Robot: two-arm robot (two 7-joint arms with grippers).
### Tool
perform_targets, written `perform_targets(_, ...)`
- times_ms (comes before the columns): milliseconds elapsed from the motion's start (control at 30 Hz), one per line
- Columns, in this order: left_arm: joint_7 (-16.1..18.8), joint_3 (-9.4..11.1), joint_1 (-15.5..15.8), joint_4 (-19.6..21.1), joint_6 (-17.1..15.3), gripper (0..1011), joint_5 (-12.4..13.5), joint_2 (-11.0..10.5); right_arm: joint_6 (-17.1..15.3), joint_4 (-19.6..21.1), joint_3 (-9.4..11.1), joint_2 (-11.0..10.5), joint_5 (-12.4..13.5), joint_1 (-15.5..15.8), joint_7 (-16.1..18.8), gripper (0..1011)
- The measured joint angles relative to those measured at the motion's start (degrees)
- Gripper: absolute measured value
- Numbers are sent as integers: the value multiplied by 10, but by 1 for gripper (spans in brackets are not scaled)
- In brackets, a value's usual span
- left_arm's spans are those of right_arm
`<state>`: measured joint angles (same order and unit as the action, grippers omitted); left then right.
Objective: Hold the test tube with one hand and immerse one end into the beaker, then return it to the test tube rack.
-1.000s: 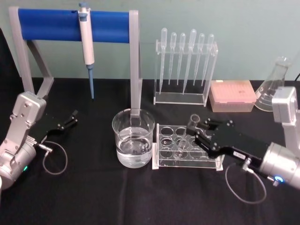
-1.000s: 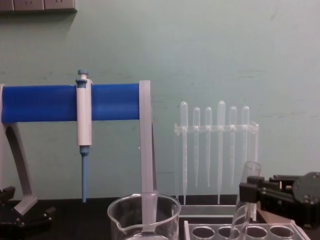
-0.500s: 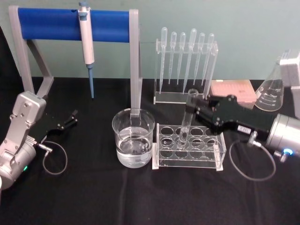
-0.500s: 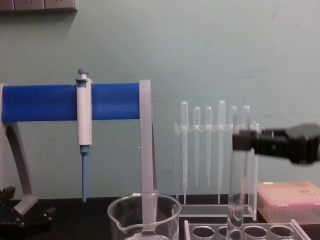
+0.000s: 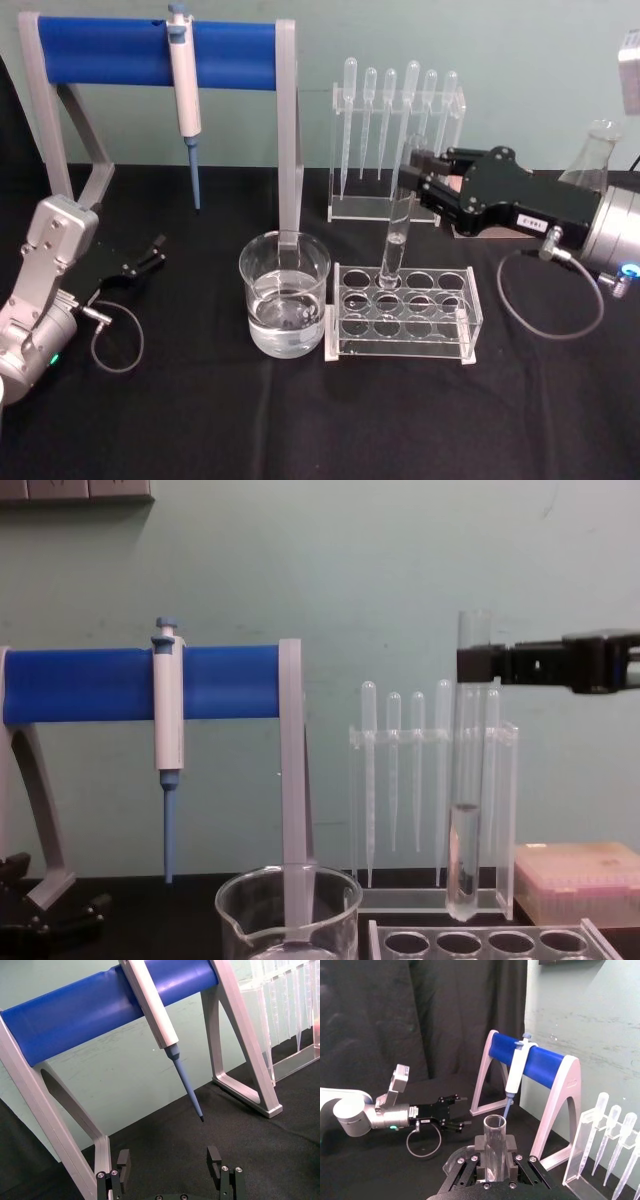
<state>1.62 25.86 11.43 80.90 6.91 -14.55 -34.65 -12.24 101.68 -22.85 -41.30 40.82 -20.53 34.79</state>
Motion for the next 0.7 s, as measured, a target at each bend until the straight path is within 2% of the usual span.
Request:
perform_targets(200,0,0,0,0,0,1000,0,0,-10,6,-3,-6,10,-11,-10,244)
perform_targets(500,0,0,0,0,0,1000,0,0,-6,11,-13,-18,15,-16,-16,244)
perform_targets(700,0,0,0,0,0,1000,0,0,-6,11,-13,-16,15,-16,-16,244)
